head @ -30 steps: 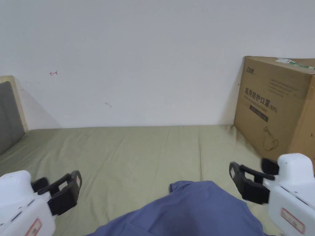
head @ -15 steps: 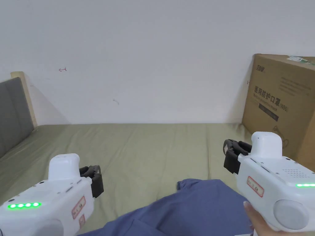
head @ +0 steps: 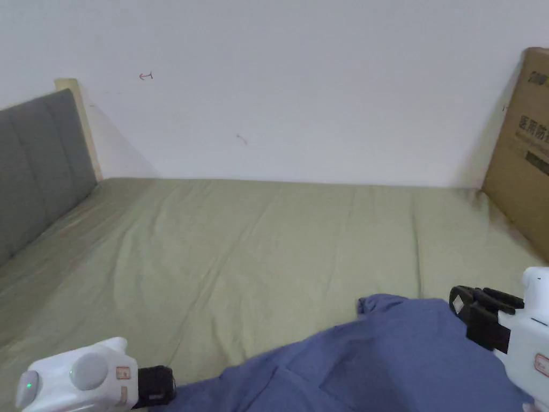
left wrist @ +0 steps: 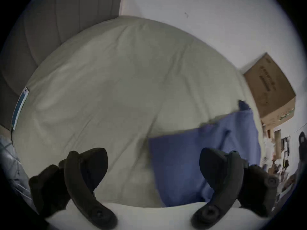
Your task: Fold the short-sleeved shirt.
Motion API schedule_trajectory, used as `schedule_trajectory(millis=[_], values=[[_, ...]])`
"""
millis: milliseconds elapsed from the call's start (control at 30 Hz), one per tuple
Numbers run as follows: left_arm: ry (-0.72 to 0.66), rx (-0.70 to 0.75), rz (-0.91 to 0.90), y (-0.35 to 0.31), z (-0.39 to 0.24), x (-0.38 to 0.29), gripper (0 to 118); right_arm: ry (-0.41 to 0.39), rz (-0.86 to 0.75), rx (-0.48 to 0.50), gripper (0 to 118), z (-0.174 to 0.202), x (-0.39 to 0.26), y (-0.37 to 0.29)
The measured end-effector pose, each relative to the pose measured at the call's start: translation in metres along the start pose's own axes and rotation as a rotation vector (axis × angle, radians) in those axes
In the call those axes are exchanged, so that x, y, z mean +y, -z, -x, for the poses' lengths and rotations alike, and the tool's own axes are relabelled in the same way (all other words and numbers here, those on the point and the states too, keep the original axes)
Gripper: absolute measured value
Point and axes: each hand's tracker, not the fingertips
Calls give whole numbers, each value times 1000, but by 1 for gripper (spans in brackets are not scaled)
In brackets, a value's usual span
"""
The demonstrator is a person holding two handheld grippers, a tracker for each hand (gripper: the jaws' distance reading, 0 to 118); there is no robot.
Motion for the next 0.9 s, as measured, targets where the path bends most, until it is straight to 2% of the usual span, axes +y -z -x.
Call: schedule_trajectory(millis=[133,233,267,300,333,367,400,433,500,533,600,700,733,767,800,833,900], values=[[29,-14,21,42,-11,-3,117,-11,47,-18,1,-10,-15,11],[168,117,-39,41,-37,-15,115,-23,80,-37,1,-15,-21,17],[189,121,-83,33,-43,-22,103,-24,87,-41,1,-17,-22,19],[238,130,-155,22,-53,-32,70,-23,94,-42,1,-20,-23,23],[318,95,-202,13,-64,-42,32,-20,102,-41,1,-23,-25,27],[372,65,-199,11,-70,-46,1,-15,109,-38,1,-25,-26,31],[422,22,-167,8,-76,-51,1,1,126,-26,1,-29,-26,38],[408,-14,-148,4,-77,-52,1,23,144,-3,1,-34,-26,45],[297,-45,-187,-11,-68,-50,1,66,168,40,1,-46,-18,61],[228,-13,-279,-24,-58,-45,1,100,176,50,1,-56,-8,73],[136,-24,-374,-50,-40,-40,1,145,180,24,1,-74,11,95],[52,-118,-379,-72,-15,-28,1,144,257,-63,2,-103,45,155],[50,-122,-366,-74,-12,-26,1,143,342,-102,10,-115,54,187],[62,-117,-360,-75,-10,-25,1,148,421,-108,39,-123,57,210],[66,-119,-347,-75,-13,-24,1,160,550,-116,95,-135,57,244],[64,-123,-336,-75,-11,-25,1,186,564,-123,112,-143,55,264],[58,-126,-316,-71,-9,-27,1,211,629,-148,113,-156,51,301]])
